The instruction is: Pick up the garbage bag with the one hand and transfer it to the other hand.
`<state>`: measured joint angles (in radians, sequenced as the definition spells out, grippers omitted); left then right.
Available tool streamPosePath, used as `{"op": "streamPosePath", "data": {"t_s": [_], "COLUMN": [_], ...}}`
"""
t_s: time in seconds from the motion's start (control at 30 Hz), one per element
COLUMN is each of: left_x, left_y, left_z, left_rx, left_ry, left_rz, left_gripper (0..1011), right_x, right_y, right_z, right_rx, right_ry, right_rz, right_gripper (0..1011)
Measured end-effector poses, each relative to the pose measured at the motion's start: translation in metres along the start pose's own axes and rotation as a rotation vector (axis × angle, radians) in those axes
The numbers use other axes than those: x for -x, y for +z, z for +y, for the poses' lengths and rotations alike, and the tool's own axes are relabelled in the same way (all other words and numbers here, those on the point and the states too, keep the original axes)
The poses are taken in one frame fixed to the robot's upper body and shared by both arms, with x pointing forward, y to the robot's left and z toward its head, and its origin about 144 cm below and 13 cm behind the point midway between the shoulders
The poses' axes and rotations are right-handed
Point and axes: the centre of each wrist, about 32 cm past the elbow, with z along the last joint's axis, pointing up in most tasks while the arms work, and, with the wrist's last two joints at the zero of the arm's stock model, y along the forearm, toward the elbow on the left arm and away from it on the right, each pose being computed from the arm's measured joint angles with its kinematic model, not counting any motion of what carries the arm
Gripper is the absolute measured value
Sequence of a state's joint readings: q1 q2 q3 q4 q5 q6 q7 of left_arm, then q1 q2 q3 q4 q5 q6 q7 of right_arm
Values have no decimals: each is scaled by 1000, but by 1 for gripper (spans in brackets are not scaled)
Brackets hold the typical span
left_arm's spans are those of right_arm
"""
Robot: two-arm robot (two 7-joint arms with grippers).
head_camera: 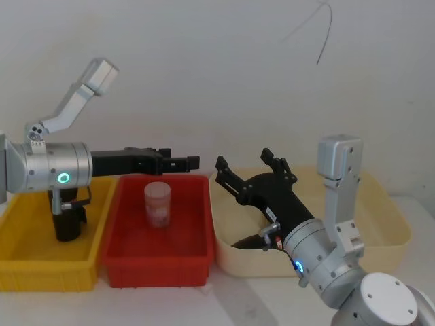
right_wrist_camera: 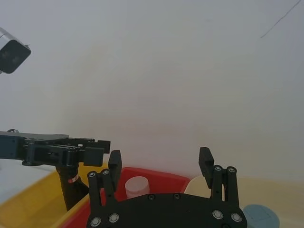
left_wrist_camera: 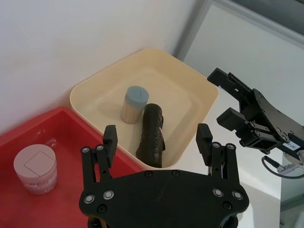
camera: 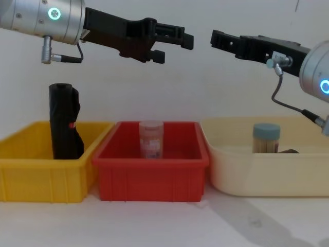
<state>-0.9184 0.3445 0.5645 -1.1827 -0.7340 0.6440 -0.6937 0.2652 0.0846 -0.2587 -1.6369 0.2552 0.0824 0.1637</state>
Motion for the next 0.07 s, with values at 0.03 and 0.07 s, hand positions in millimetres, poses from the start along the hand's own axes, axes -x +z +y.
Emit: {"op": "streamPosePath", "data": {"t_s": [0.03, 0.07], "left_x": [0, 0], "left_y": [0, 0], "left_z": [0, 0], "left_rx": [-1, -1], "left_ry": [-1, -1], "left_rz": [0, 0], "left_gripper": [1001, 1001], "right_x": [0, 0], "right_y": [0, 0], "right_z": [0, 0], "right_rx": [0, 0], "right_ry": [0, 0], "right_rz": [0, 0], "right_gripper": [999, 1000]}}
